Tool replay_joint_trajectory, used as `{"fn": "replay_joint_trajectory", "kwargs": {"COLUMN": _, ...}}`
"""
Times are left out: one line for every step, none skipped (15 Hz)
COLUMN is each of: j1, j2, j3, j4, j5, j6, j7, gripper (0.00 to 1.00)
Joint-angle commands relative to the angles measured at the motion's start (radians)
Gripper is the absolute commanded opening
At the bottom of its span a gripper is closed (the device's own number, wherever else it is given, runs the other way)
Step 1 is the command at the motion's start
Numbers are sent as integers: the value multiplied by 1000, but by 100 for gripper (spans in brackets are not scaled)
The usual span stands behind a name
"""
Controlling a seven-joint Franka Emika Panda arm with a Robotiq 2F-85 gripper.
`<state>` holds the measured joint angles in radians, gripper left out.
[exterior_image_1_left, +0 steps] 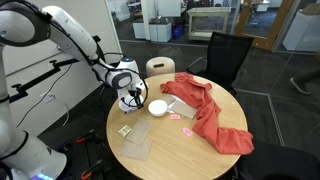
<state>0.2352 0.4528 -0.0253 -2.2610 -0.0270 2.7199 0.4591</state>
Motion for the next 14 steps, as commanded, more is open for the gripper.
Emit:
{"fn": "replay_joint_trajectory", "kwargs": {"j1": 35, "j2": -111, "j3": -38, "j4": -29, "j5": -36, "j6": 26, "j7": 21, "gripper": 5}}
{"fn": "replay_joint_trajectory", "kwargs": {"j1": 40, "j2": -129, "j3": -50, "j4": -25, "j5": -56, "j6": 32, "j7": 30, "gripper": 5}}
{"fn": "replay_joint_trajectory", "kwargs": {"j1": 50, "j2": -143, "j3": -71, "j4": -16, "j5": -88, "j6": 39, "j7": 47, "gripper": 5}}
{"fn": "replay_joint_trajectory", "kwargs": {"j1": 52, "j2": -153, "j3": -88, "j4": -9, "j5": -118, "j6": 44, "j7": 59, "gripper": 5}}
{"fn": "replay_joint_trajectory", "kwargs": {"j1": 58, "j2": -151, "j3": -112, "j4": 10, "j5": -159, "j6": 48, "j7": 86, "gripper": 5}}
{"fn": "replay_joint_trajectory", "kwargs": {"j1": 59, "j2": -151, "j3": -130, "j4": 23, "j5": -192, "j6": 49, "j7": 105, "gripper": 5}}
{"fn": "replay_joint_trajectory", "kwargs": {"j1": 61, "j2": -143, "j3": -151, "j4": 42, "j5": -230, "j6": 52, "j7": 134, "gripper": 5}}
{"fn": "replay_joint_trajectory", "kwargs": {"j1": 64, "j2": -134, "j3": -173, "j4": 62, "j5": -270, "j6": 51, "j7": 167, "gripper": 5}}
{"fn": "replay_joint_trajectory", "kwargs": {"j1": 64, "j2": -123, "j3": -190, "j4": 80, "j5": -304, "j6": 56, "j7": 199, "gripper": 5}}
{"fn": "replay_joint_trajectory", "kwargs": {"j1": 67, "j2": -112, "j3": -208, "j4": 97, "j5": -341, "j6": 60, "j7": 237, "gripper": 5}}
{"fn": "replay_joint_trajectory", "kwargs": {"j1": 69, "j2": -100, "j3": -224, "j4": 112, "j5": -372, "j6": 68, "j7": 271, "gripper": 5}}
{"fn": "replay_joint_trajectory", "kwargs": {"j1": 74, "j2": -89, "j3": -242, "j4": 128, "j5": -407, "j6": 70, "j7": 313, "gripper": 5}}
{"fn": "replay_joint_trajectory", "kwargs": {"j1": 77, "j2": -77, "j3": -254, "j4": 141, "j5": -433, "j6": 76, "j7": 345, "gripper": 5}}
{"fn": "replay_joint_trajectory", "kwargs": {"j1": 85, "j2": -60, "j3": -271, "j4": 159, "j5": -464, "j6": 76, "j7": 385, "gripper": 5}}
